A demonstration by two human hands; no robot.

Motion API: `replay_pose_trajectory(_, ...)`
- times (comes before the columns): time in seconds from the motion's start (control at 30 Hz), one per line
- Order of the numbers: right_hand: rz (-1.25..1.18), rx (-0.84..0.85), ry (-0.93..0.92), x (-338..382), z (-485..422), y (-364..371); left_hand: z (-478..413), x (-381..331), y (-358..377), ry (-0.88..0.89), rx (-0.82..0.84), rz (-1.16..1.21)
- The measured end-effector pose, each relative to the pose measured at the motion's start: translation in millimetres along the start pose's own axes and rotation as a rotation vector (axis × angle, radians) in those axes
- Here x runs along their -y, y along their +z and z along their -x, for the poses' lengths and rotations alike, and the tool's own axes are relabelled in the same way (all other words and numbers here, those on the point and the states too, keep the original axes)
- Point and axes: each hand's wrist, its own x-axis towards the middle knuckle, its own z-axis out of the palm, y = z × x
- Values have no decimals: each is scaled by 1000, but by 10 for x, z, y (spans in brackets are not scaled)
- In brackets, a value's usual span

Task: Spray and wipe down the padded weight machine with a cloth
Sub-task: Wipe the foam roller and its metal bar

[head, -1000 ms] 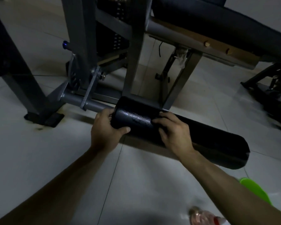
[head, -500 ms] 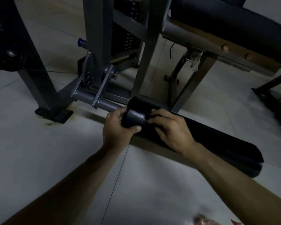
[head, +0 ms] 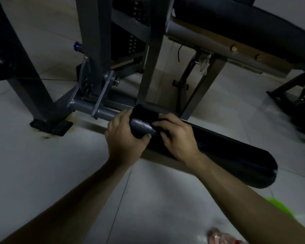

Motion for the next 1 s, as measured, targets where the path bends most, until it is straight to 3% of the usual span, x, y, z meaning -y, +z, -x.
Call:
replay_pose_trajectory(0.3,246,-153,490,-1155,1630,-1068,326,-628,630,519,285,-258)
replay_pose_trajectory(0.4,301,-196,653,-1399,1983,-1295,465,-890,903,590,364,-295)
replay_pose_trajectory(0.5,285,-344,799,-1416,1943,-1209,592,-1127,1086,601,409,-317)
replay_pose_trajectory(0.6,190,-398,713,-1145,1528,-868,690,-1271,1237,634,402,-362)
replay_pose_trajectory(0.77,110,-212,354,-969,1333,-763,803,-1296,1426,613,359,-406)
replay_pose_trajectory(0.83,138,-249,421,-1240,1581,-970,805,-1300,1455,625,363,-433)
replay_pose_trajectory(1.0,147,-463,796,-1667,2097,-1366,778,-1292,1513,649,361,-536)
